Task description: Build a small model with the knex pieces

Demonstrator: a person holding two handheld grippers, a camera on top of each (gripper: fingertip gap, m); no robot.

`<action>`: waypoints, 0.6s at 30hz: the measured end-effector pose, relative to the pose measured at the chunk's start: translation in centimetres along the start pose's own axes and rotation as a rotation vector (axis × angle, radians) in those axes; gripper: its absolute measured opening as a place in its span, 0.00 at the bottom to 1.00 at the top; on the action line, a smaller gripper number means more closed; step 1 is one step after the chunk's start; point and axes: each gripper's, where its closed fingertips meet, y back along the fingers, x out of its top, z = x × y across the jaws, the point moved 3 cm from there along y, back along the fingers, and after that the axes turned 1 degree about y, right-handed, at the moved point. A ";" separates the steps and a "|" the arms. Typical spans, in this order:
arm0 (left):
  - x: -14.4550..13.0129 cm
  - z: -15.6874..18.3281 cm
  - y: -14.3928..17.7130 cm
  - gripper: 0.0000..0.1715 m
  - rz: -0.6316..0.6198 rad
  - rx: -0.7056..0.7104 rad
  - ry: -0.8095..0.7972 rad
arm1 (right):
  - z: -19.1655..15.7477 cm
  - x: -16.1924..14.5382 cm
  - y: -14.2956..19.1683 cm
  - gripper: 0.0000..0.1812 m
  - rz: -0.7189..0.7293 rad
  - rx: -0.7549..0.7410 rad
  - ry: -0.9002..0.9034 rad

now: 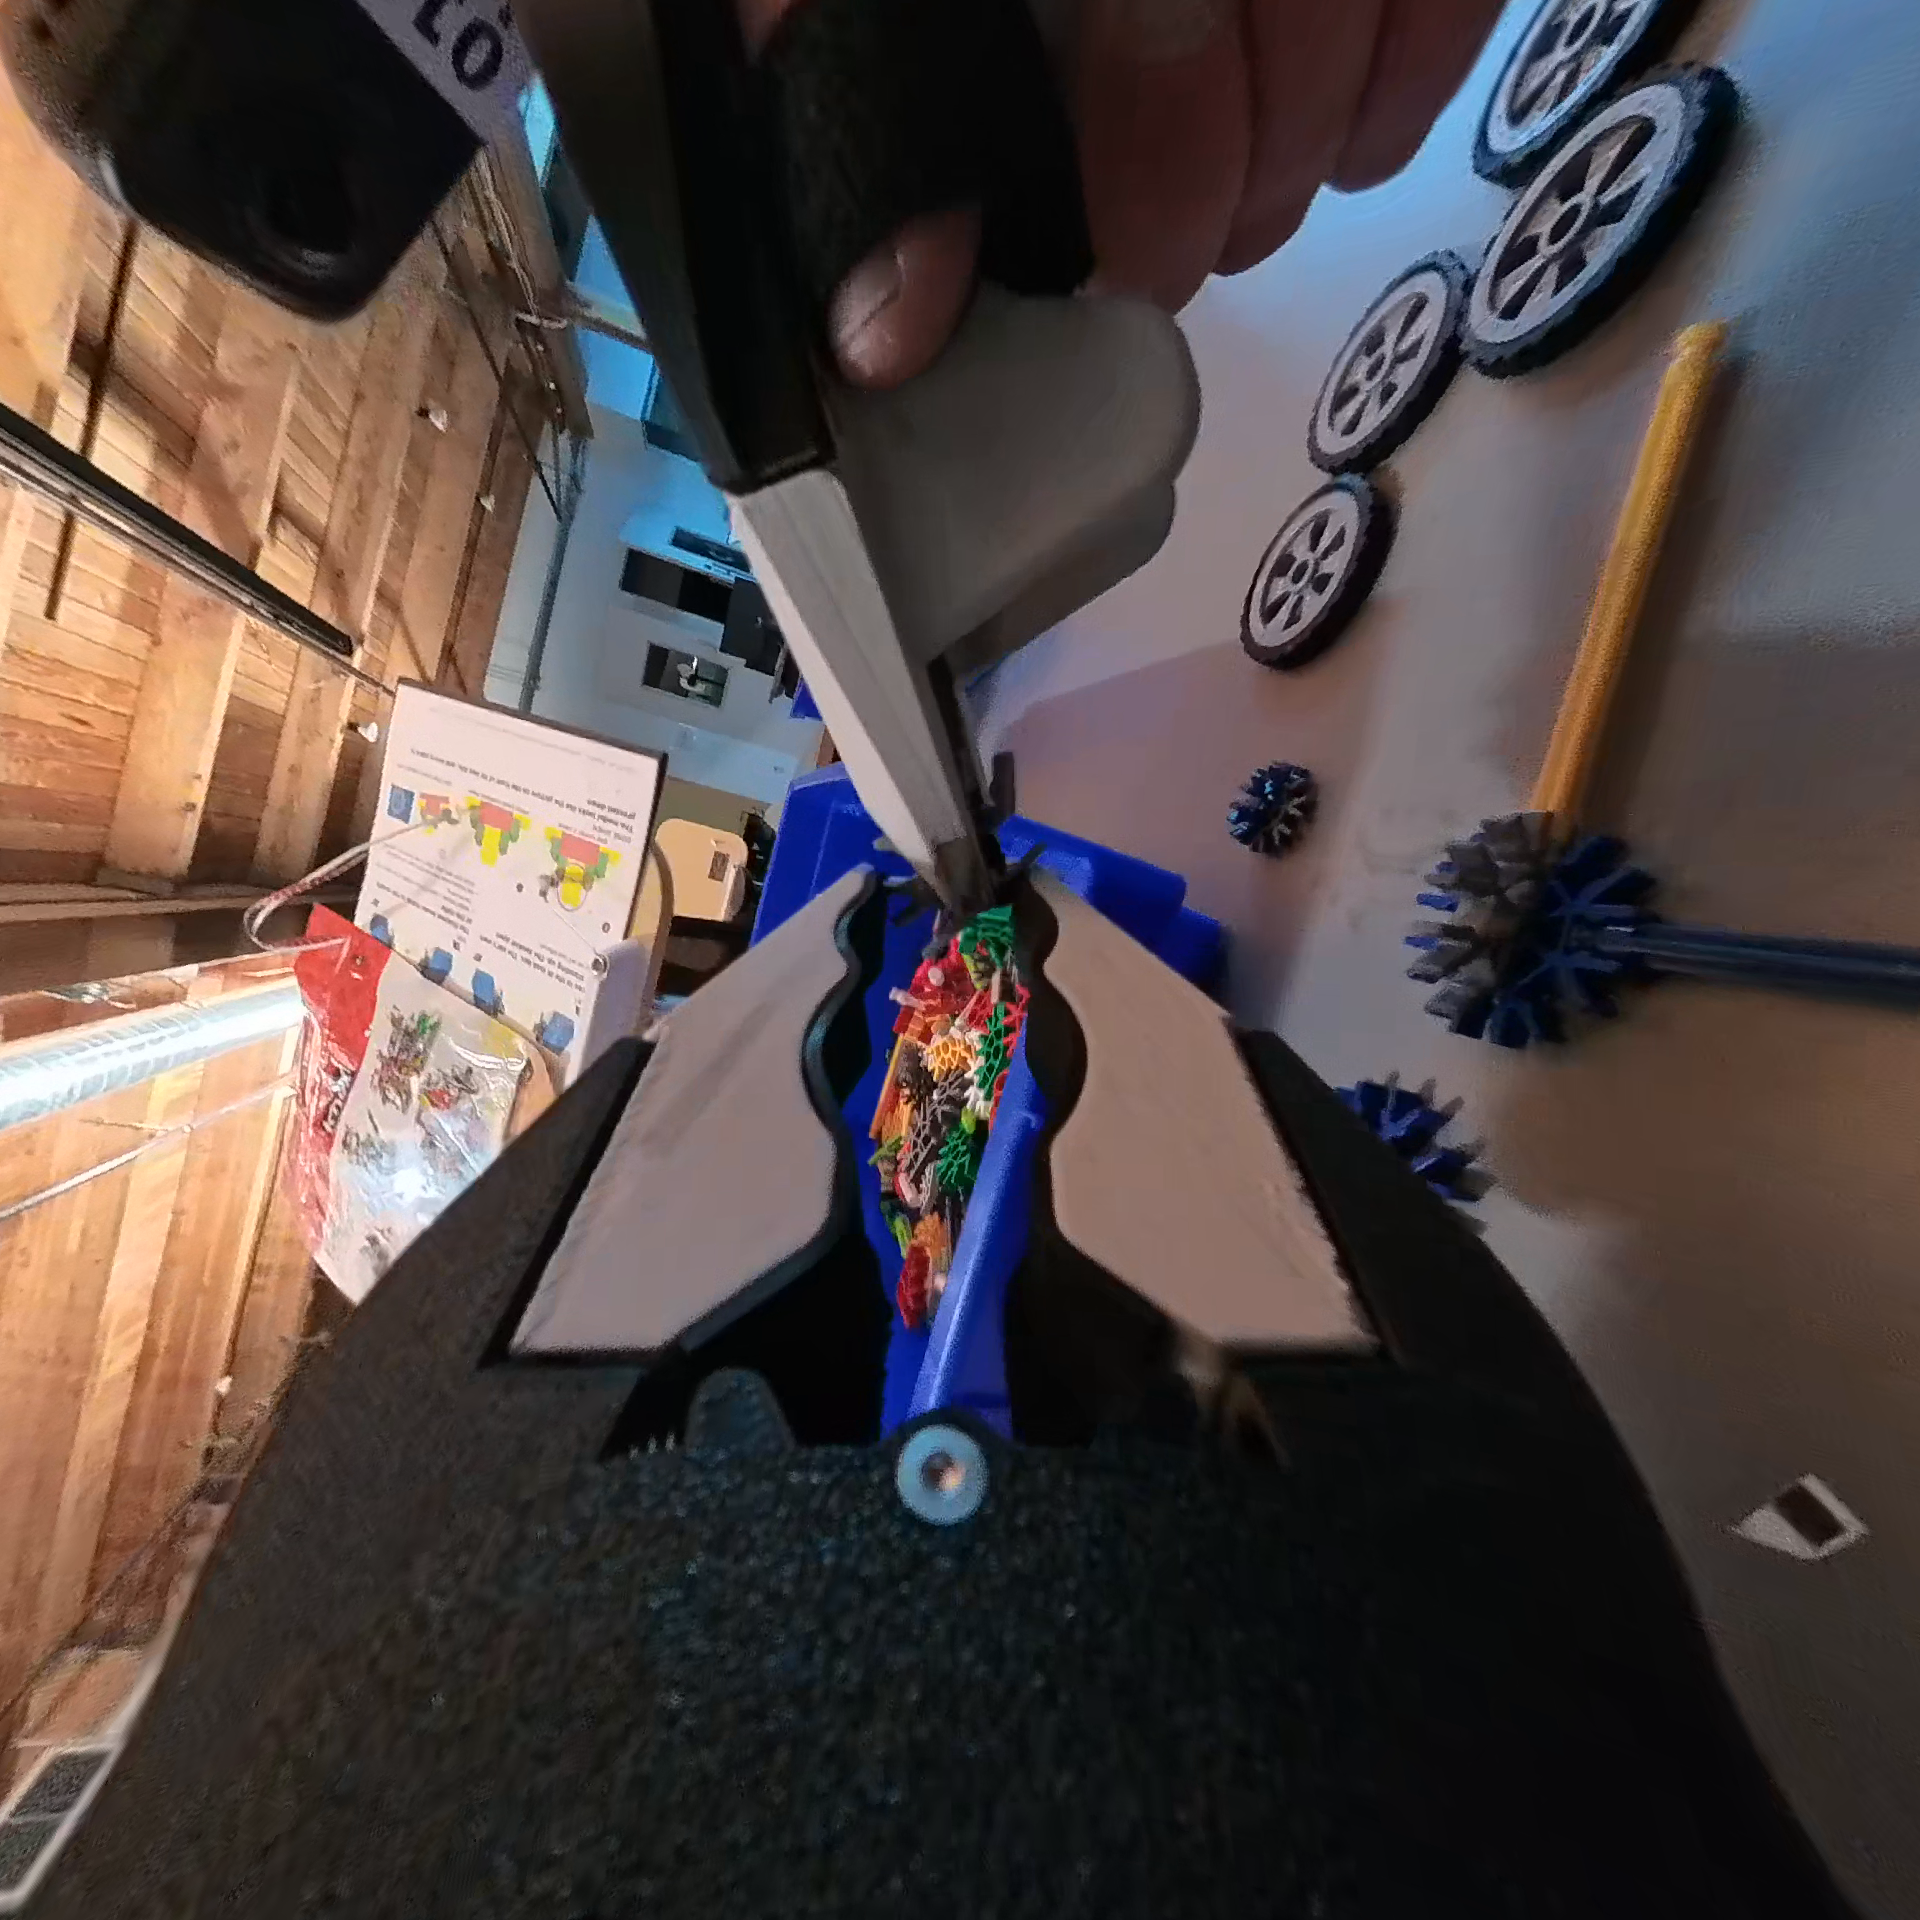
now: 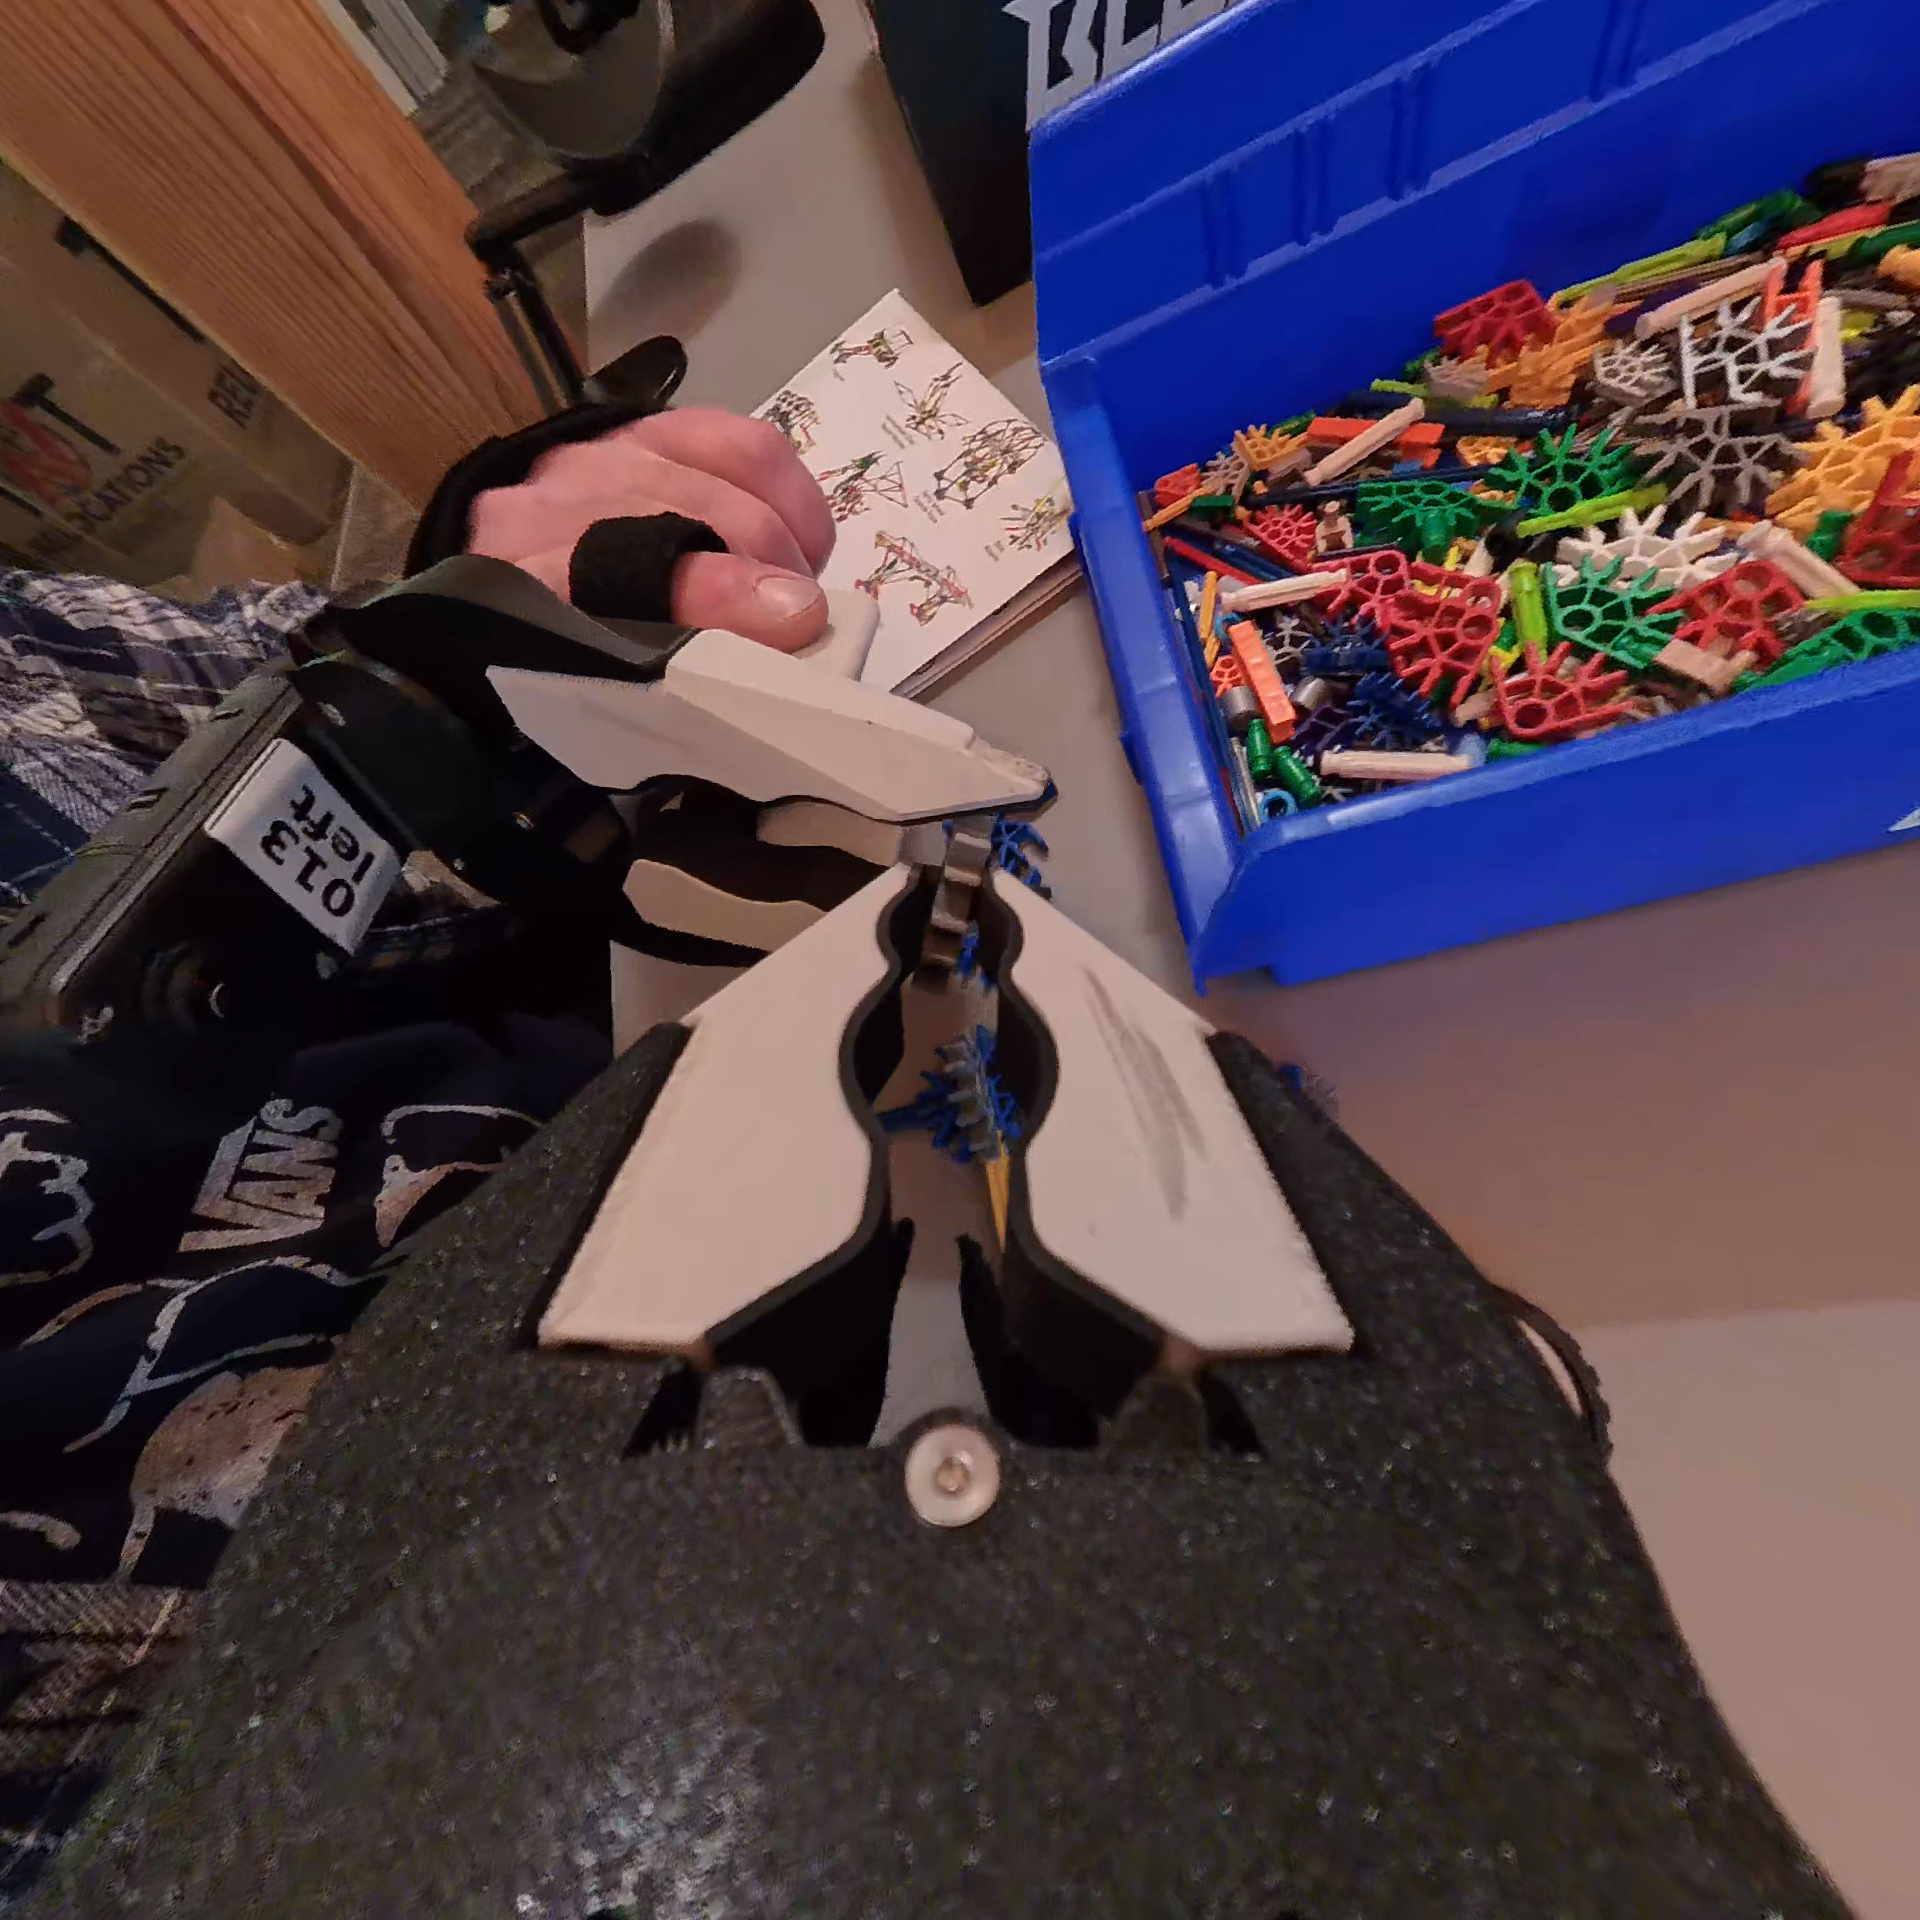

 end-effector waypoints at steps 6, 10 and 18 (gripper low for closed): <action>-0.8 -0.6 -0.2 0.09 -0.013 -0.039 0.135 | 0.0 0.8 -0.4 0.06 0.059 -0.068 0.009; -0.9 -0.9 0.0 0.09 0.009 -0.066 0.208 | 0.0 1.5 -0.2 0.08 0.098 -0.106 0.041; -1.0 -1.1 0.2 0.08 0.051 -0.150 0.363 | -0.8 2.5 0.6 0.17 0.157 -0.113 0.139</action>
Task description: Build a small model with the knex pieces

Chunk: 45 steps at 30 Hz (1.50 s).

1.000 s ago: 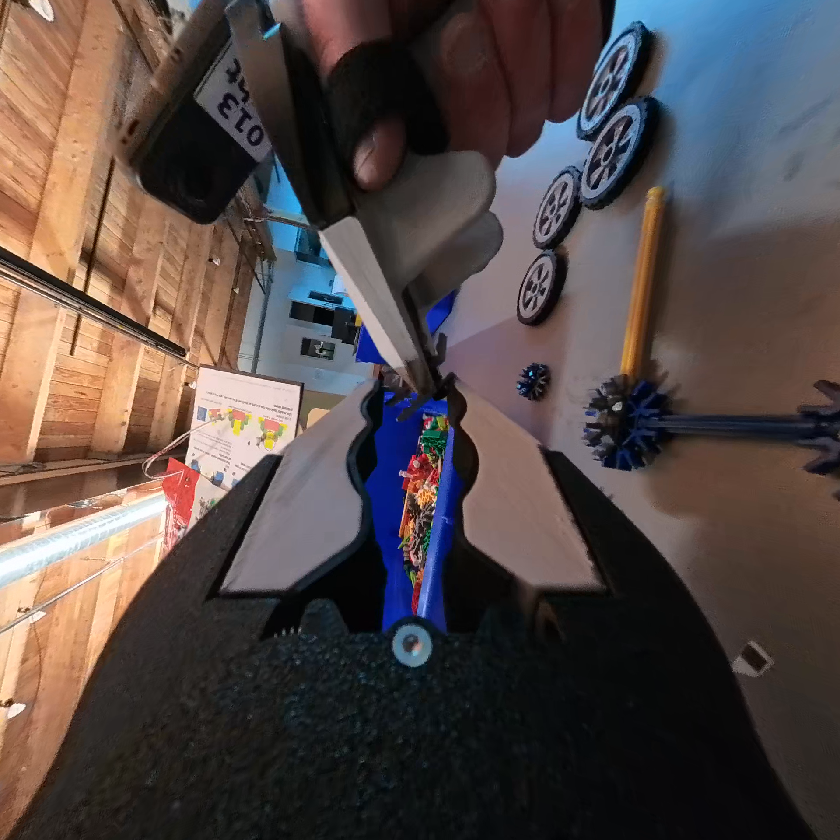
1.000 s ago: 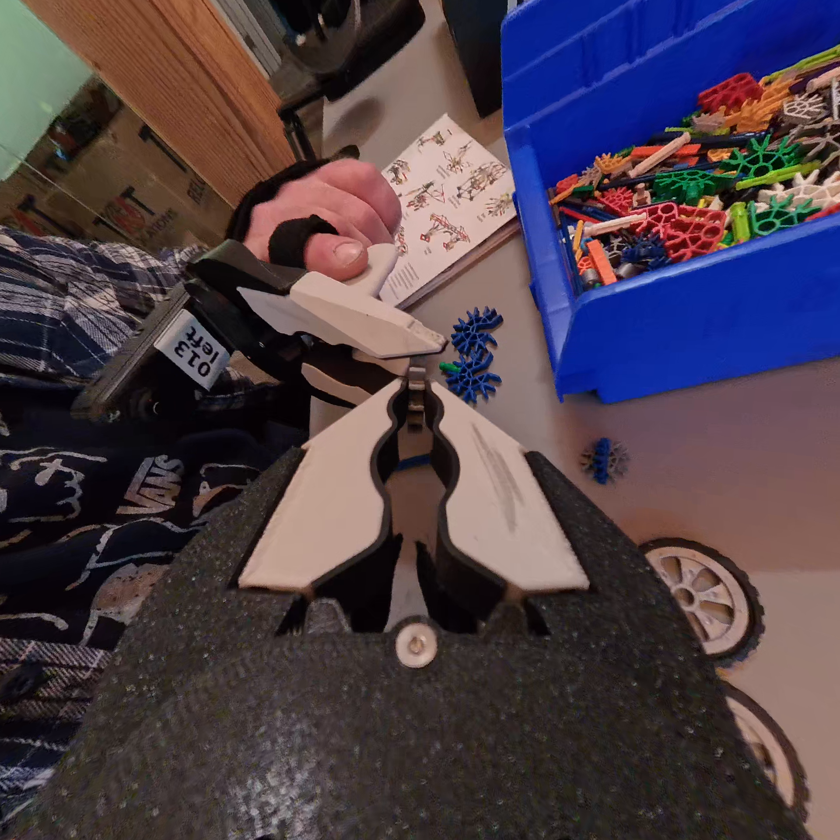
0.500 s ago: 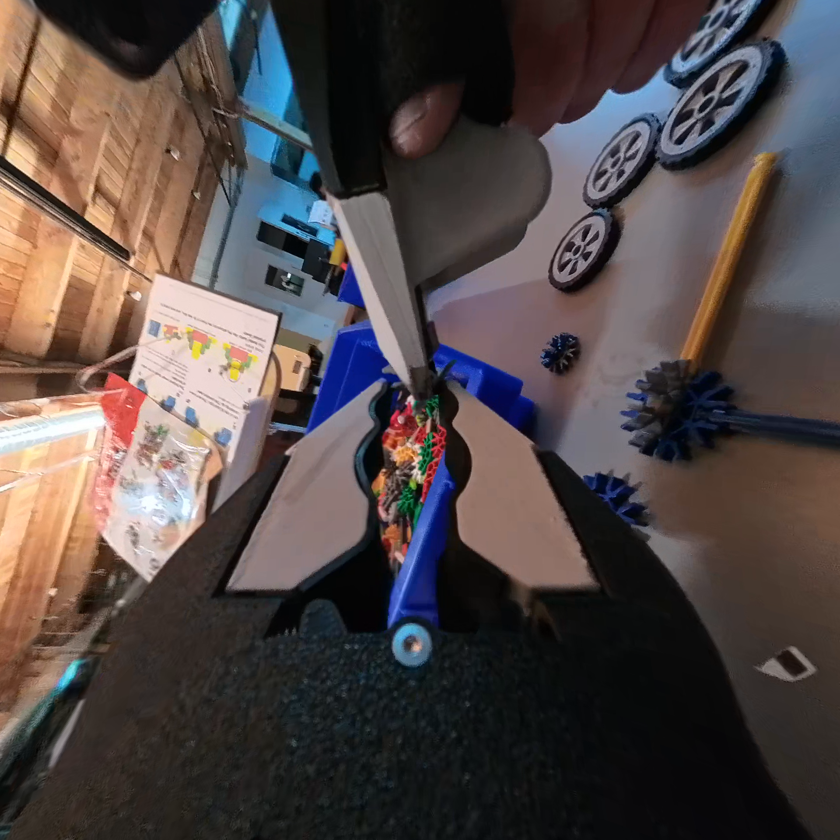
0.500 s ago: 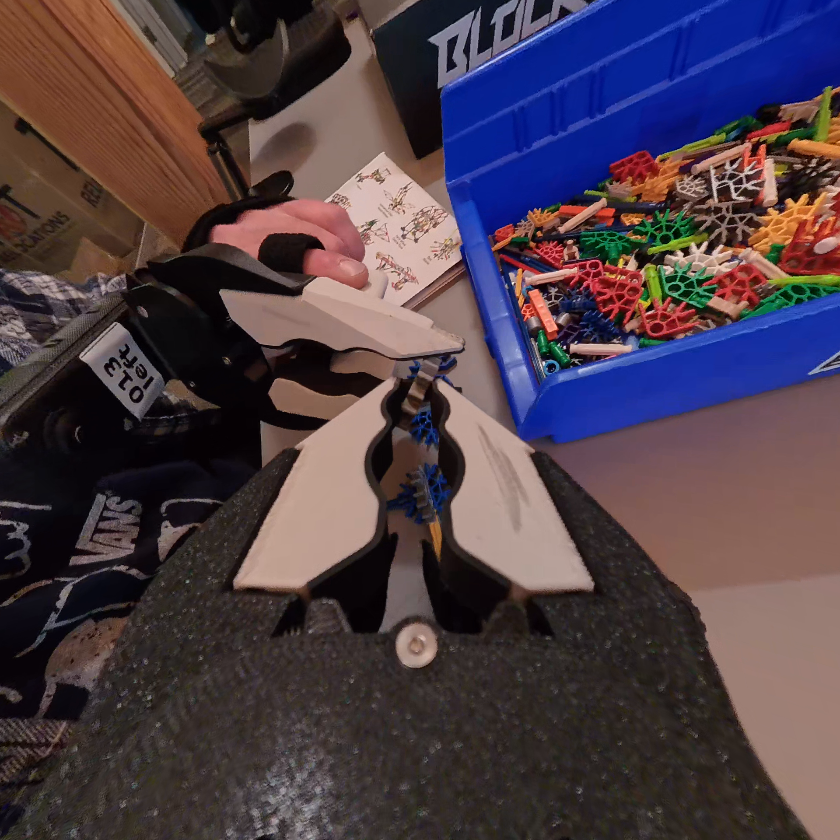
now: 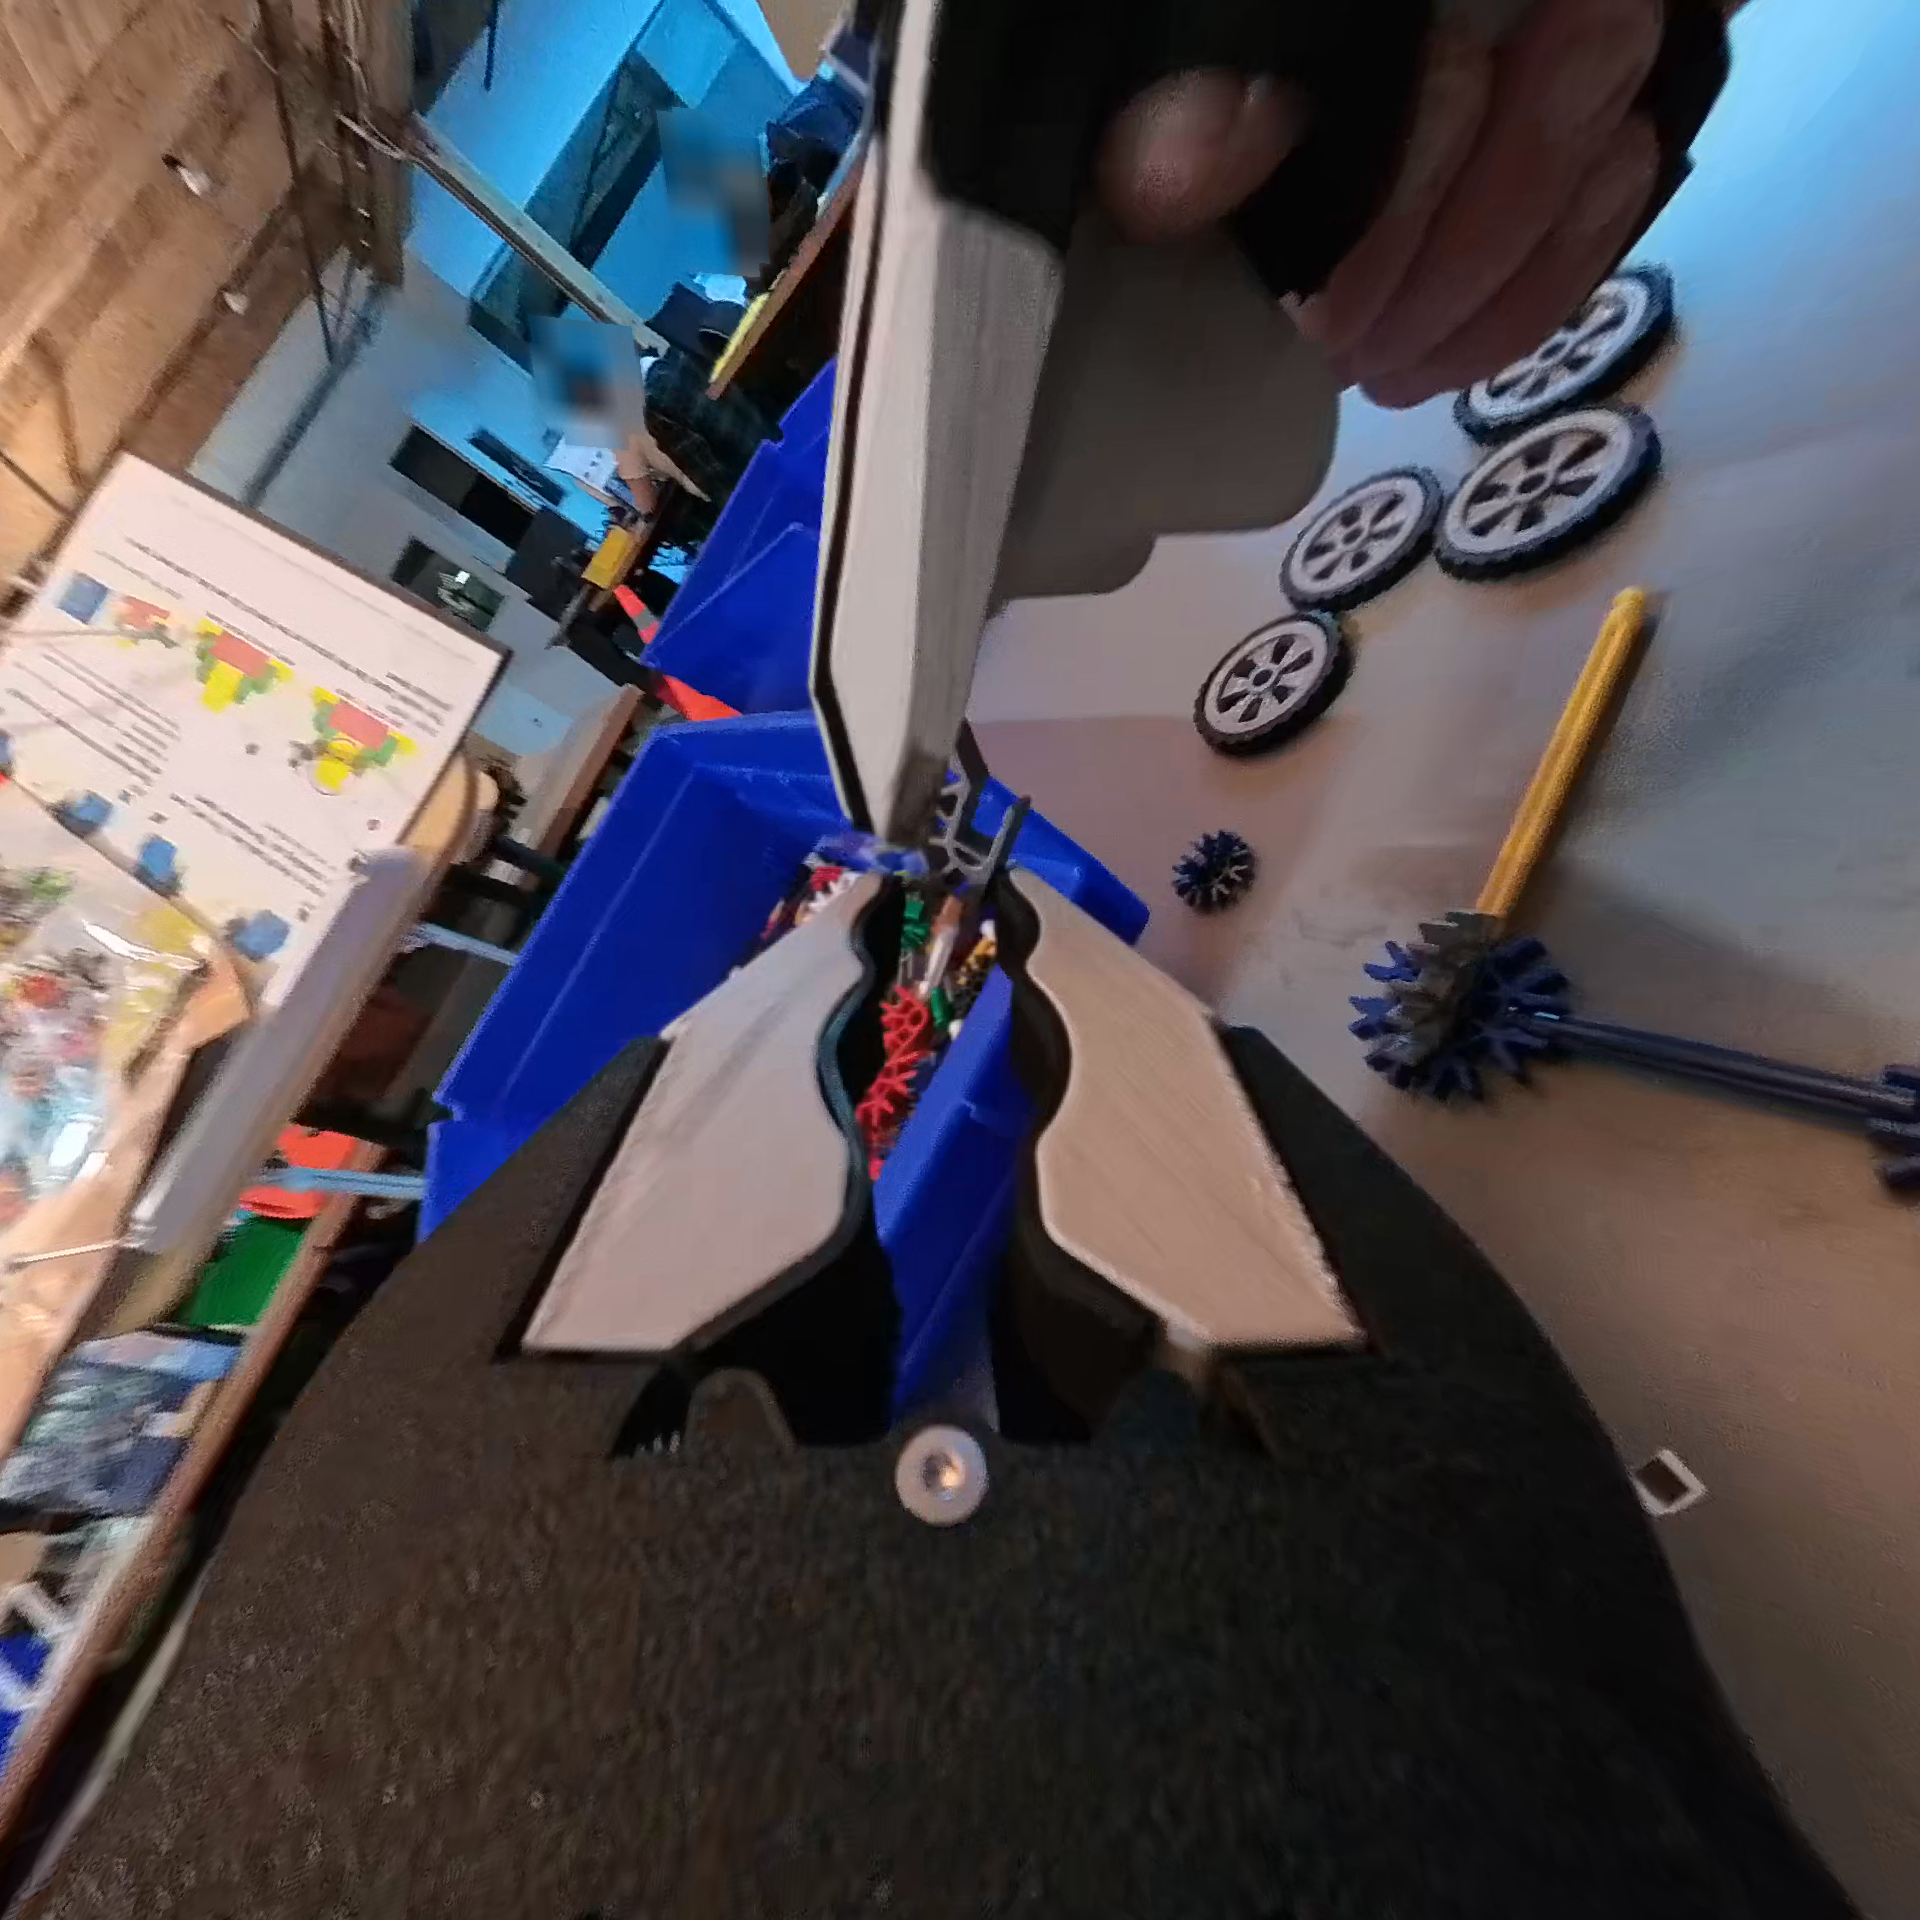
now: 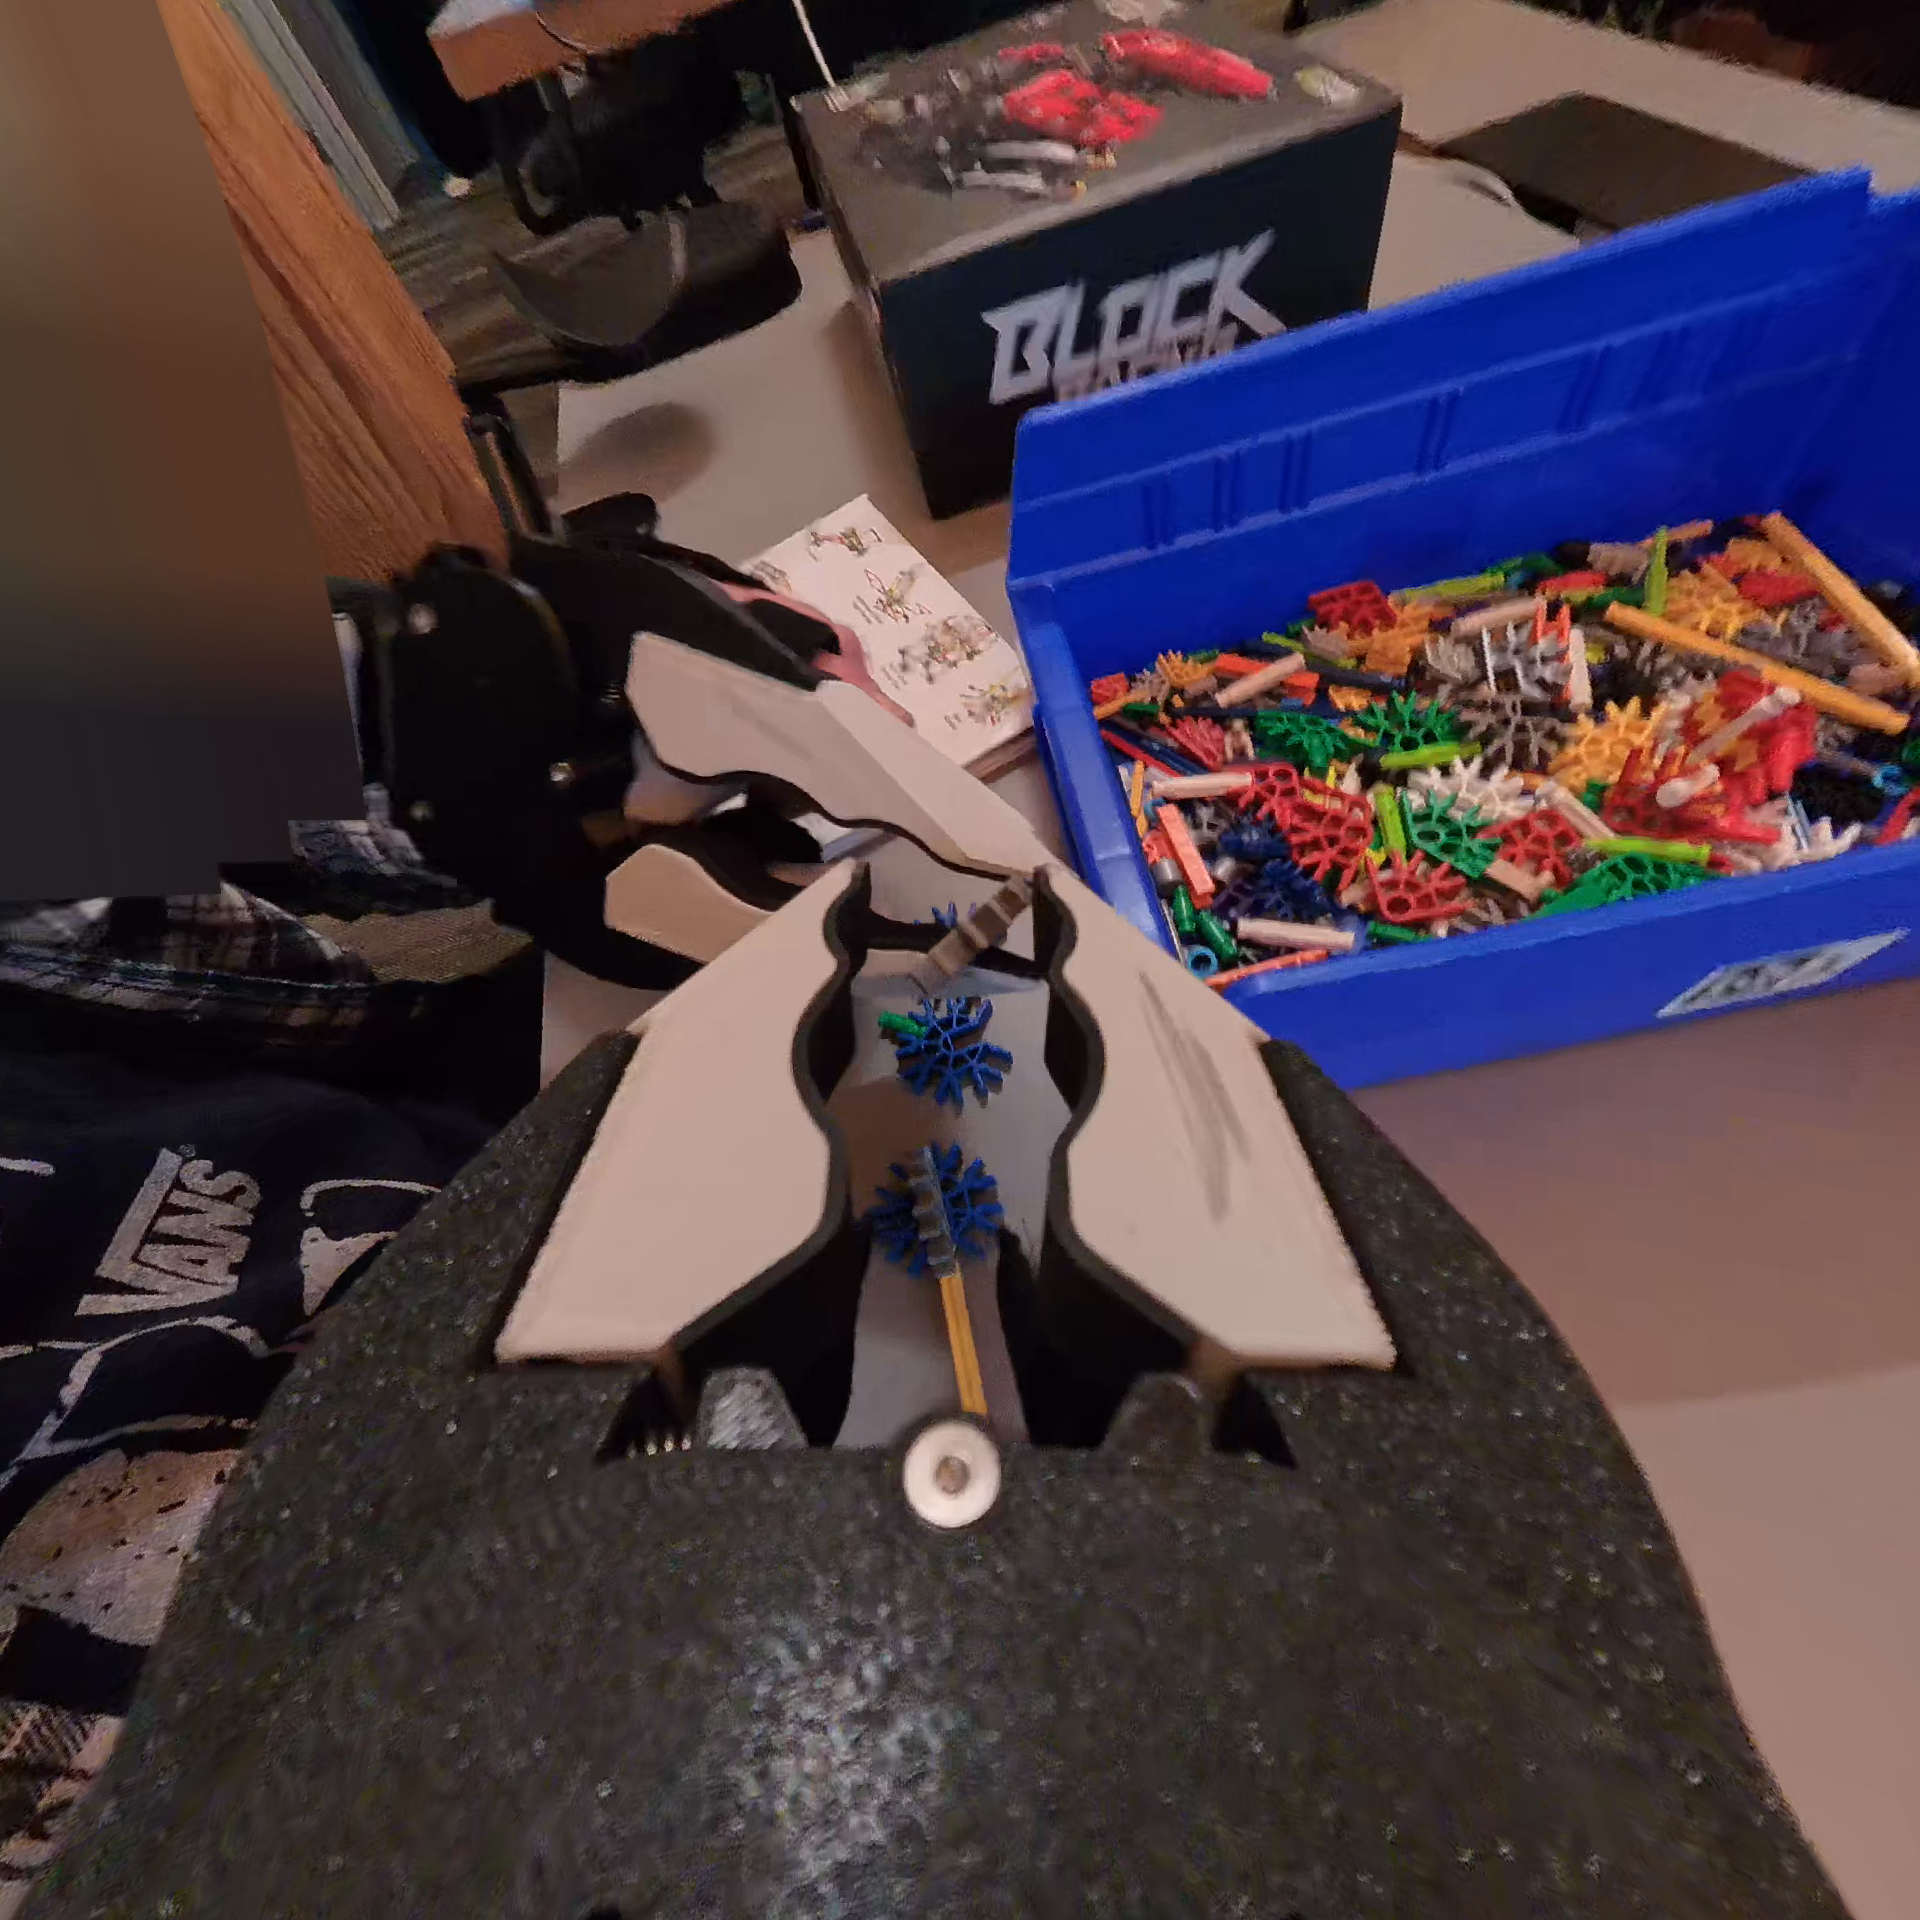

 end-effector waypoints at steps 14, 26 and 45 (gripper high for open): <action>1.7 -0.5 1.1 0.08 0.207 -0.205 0.337 | -0.8 1.1 2.5 0.17 0.035 -0.092 0.432; 2.6 -0.1 1.7 0.08 0.300 -0.356 0.466 | -2.1 0.5 1.9 0.09 0.006 -0.071 0.629; 3.7 0.3 2.6 0.08 0.417 -0.542 0.607 | -2.2 1.1 3.0 0.10 0.074 -0.045 0.573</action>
